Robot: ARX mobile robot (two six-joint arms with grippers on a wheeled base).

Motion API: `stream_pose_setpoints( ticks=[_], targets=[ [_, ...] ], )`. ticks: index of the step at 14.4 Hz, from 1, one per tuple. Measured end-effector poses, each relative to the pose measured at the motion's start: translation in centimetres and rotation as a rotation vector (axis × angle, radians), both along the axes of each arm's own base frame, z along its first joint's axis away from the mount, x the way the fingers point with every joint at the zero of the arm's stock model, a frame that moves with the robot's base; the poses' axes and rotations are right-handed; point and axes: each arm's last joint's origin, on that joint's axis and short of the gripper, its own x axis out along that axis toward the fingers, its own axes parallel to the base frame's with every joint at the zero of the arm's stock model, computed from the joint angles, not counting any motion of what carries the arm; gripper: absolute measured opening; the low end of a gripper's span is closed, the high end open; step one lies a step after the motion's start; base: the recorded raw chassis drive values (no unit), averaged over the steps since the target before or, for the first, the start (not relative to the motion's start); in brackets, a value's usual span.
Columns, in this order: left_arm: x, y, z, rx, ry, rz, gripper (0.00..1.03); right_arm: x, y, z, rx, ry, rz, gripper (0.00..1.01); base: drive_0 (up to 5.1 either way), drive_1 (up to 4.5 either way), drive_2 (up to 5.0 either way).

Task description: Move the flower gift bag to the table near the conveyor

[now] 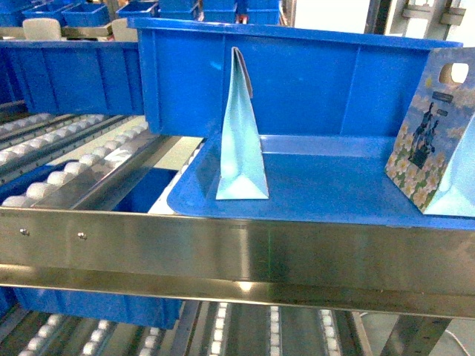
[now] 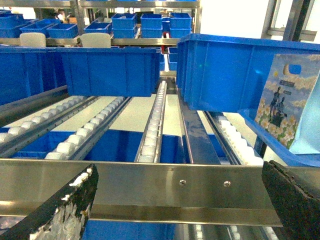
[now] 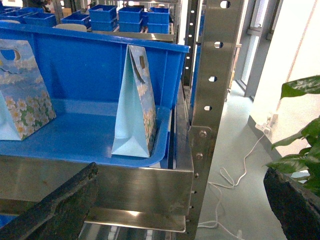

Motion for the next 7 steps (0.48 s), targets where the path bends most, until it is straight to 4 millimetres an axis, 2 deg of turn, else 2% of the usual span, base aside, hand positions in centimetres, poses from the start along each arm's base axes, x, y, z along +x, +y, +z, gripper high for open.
stream_pose_setpoints(
  ticks=[7],
  targets=[
    [0.0, 0.0, 0.0, 0.0, 0.0, 0.0, 0.98, 0.0, 0.0, 0.0, 0.0, 0.0, 0.0, 0.98, 0.0, 0.0, 0.0]
  ],
)
